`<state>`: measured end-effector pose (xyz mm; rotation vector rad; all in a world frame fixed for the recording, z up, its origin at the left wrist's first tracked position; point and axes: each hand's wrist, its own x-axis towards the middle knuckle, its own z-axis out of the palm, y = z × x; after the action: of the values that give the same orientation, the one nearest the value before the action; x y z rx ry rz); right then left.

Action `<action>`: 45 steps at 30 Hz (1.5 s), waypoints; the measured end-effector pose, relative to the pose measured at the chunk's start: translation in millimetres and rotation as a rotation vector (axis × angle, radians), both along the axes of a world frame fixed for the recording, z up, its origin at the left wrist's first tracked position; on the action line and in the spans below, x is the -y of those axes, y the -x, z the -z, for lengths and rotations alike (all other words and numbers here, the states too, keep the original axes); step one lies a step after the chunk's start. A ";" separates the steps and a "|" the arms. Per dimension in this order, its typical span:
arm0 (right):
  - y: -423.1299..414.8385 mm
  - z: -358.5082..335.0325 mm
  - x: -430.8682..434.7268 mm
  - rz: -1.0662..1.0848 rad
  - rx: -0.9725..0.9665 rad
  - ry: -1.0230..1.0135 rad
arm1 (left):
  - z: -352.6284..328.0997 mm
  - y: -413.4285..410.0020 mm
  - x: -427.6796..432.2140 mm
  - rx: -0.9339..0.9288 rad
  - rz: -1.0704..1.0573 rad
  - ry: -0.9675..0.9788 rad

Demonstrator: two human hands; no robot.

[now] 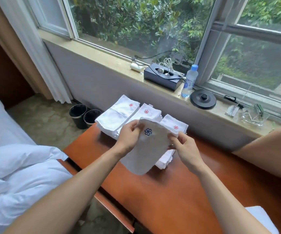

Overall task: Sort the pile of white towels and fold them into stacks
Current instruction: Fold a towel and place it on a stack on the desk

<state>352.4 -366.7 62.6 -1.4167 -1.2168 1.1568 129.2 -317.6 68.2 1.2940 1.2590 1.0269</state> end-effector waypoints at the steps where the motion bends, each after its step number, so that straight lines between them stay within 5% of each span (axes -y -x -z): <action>1: 5.6 -0.3 -6.9 -0.016 0.012 -0.009 | 0.8 4.9 -3.4 -0.019 -0.023 -0.005; 11: 63.3 8.0 -70.1 -0.035 0.111 -0.087 | 1.3 64.8 -70.0 -0.184 -0.041 -0.119; 19: 113.9 38.0 -165.0 0.199 0.150 -0.052 | 46.7 104.9 -203.3 -0.128 0.172 -0.055; 34: 120.0 103.2 -244.0 0.565 0.134 0.167 | 147.2 64.0 -329.7 -0.150 0.325 0.141; 45: 104.6 151.5 -287.5 0.484 0.279 0.286 | 189.5 37.1 -372.5 -0.392 0.374 0.121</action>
<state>247.8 -79.2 -88.8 -2.0073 -0.8330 0.8318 92.2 54.9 -121.3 1.6088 1.2754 0.4384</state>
